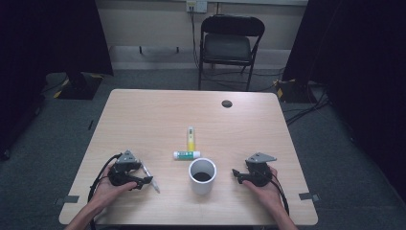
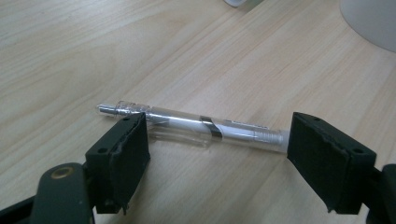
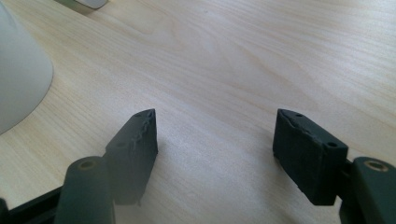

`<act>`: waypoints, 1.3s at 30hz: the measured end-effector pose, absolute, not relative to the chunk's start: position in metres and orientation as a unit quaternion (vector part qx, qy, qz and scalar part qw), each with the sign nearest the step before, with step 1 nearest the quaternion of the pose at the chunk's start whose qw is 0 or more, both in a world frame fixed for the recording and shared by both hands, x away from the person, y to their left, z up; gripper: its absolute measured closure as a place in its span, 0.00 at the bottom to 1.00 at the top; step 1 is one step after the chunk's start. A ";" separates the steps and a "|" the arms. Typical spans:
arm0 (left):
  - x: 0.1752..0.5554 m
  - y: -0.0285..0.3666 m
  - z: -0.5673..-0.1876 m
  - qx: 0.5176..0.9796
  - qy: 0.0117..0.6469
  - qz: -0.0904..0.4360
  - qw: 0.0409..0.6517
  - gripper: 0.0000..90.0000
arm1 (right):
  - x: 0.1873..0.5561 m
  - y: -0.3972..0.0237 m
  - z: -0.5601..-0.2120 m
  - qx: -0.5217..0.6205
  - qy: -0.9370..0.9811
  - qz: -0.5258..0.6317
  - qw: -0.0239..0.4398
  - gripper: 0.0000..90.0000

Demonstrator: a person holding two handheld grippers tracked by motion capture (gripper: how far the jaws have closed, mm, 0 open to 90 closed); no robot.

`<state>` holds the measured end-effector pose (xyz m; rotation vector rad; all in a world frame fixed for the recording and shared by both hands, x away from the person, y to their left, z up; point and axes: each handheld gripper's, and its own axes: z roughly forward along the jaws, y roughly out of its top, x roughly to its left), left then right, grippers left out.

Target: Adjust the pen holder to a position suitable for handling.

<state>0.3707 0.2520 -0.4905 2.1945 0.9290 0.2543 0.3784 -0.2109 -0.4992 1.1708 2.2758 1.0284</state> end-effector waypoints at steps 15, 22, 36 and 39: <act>0.388 0.231 -0.491 0.852 0.367 0.095 0.362 0.24 | 0.379 -0.211 -0.499 0.417 0.810 0.366 0.190 0.34; 0.392 0.226 -0.494 0.837 0.378 0.087 0.387 0.22 | 0.379 -0.211 -0.499 0.417 0.810 0.366 0.190 0.34; 0.395 0.210 -0.494 0.832 0.386 0.098 0.386 0.19 | 0.379 -0.211 -0.499 0.417 0.810 0.366 0.191 0.34; 0.394 0.205 -0.494 0.836 0.380 0.112 0.380 0.20 | 0.379 -0.211 -0.499 0.417 0.810 0.366 0.190 0.34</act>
